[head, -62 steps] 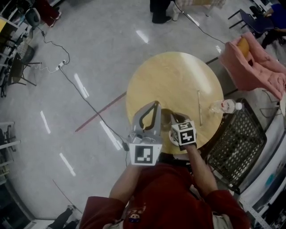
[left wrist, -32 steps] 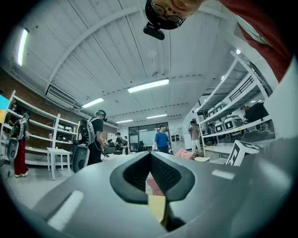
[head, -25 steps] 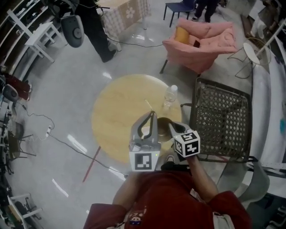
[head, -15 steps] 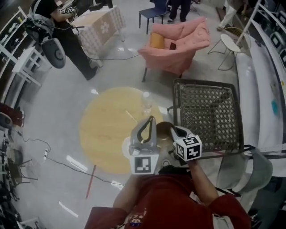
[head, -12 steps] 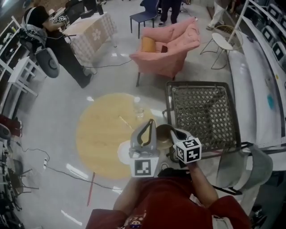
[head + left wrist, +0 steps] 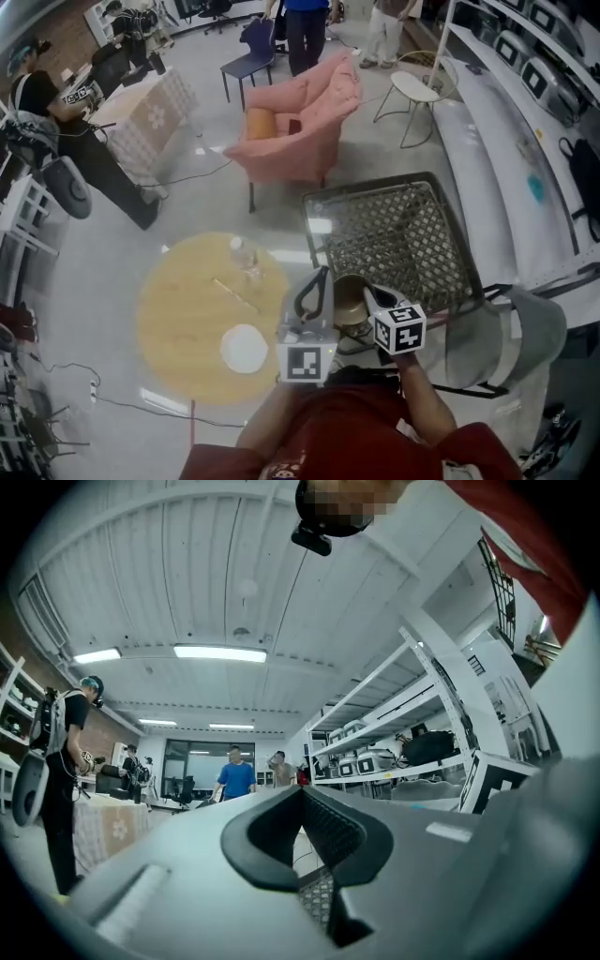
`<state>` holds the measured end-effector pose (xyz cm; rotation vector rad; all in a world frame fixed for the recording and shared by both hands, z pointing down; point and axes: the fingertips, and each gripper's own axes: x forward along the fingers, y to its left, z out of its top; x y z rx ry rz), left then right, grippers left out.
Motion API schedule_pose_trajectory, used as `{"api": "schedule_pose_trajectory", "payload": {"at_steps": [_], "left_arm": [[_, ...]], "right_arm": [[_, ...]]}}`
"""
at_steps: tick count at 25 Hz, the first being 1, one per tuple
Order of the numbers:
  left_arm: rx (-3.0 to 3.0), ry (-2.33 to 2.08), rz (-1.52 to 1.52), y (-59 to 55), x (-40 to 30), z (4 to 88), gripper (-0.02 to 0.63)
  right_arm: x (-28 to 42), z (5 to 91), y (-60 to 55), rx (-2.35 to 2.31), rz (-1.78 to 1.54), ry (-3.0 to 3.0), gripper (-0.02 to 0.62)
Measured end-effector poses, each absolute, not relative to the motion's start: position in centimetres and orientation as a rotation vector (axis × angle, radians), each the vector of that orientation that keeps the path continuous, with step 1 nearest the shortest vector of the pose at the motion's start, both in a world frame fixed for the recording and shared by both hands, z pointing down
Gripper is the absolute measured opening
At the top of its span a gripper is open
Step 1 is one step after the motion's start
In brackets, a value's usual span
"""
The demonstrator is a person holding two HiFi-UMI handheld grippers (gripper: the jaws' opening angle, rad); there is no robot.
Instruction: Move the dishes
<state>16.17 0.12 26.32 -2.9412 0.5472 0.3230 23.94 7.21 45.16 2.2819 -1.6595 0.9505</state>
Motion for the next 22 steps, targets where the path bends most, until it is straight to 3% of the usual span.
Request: {"api": "schedule_pose_trajectory", "payload": {"at_steps": [3,10,16,20,22], "left_arm": [[-2.845,0.445,0.215,1.6,17.5,26.6,0.008],[-2.994,0.492,0.300,3.6,19.3,27.5,0.008],[-2.875,0.397,0.090,5.3,20.3,29.8,0.008],[-2.983,0.467,0.172,5.6,20.8,30.5,0.008],[-2.950,0.417,0.066,6.2,21.1,31.7,0.008]], "right_arm": [[25.1,45.6,9.0,2.319,0.969,-1.621,0.012],[27.6,47.0,12.3,2.385,1.014,-1.552,0.012],[28.9,50.3,14.0,2.402,1.097,-1.501,0.012],[29.9,52.4,14.8,2.409,1.139,-1.467,0.012],[30.6,53.6,15.2,2.413,1.158,-1.447,0.012]]}}
